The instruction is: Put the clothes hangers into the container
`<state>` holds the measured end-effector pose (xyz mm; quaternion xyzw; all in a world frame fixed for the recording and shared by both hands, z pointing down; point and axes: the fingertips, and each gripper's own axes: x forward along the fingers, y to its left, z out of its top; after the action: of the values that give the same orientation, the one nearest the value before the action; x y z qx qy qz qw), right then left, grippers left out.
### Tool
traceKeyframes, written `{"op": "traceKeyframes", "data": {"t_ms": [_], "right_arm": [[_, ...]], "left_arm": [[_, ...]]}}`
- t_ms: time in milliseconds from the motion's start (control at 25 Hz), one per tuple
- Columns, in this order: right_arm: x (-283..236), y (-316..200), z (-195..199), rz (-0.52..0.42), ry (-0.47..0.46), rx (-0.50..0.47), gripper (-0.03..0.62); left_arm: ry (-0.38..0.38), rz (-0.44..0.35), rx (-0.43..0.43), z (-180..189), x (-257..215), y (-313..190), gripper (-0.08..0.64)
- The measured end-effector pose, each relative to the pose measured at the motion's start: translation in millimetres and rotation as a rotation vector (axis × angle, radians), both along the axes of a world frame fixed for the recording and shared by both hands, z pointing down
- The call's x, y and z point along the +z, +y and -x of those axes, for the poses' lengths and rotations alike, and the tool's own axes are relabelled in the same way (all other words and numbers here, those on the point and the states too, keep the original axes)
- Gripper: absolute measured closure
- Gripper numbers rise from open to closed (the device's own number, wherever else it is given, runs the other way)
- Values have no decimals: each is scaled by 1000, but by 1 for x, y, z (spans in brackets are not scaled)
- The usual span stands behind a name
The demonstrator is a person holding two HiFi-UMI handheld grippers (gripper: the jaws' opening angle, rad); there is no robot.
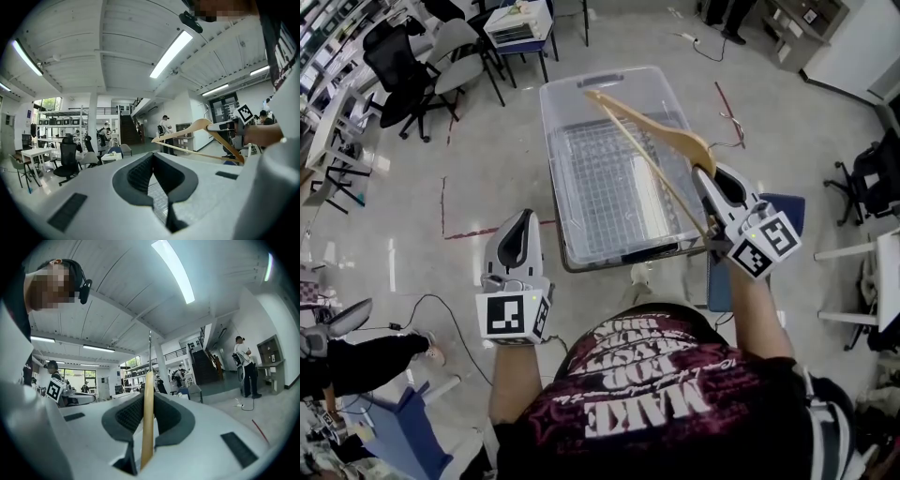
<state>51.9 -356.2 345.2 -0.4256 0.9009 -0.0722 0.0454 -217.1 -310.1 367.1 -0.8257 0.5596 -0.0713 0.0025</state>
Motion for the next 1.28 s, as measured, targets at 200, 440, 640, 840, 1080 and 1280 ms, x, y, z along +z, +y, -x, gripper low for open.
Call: {"op": "traceKeyframes", "data": {"t_ms": [200,440,640,840,1080,1280], "right_arm": [[7,-22,2,22,-12,-19,529],[19,-51,0,55,-23,-42,530],[41,-81,2,100,-19,-56,529],[77,-111,3,171,-15,-89,529],[132,-141,13,273,20,-157,529],[173,-158,19,358,42,-205,529]], "left_arm": [[-10,5,-6,-3,-3,-16,554],[-17,13,-22,-9,-4,-34,554],[-24,9,-41,-8,-7,-51,554],[-34,16,-95,-4,-7,-64,554],[-42,26,-152,-4,-4,-74,554],[-44,35,-184,-10,-4,-83,554]]}}
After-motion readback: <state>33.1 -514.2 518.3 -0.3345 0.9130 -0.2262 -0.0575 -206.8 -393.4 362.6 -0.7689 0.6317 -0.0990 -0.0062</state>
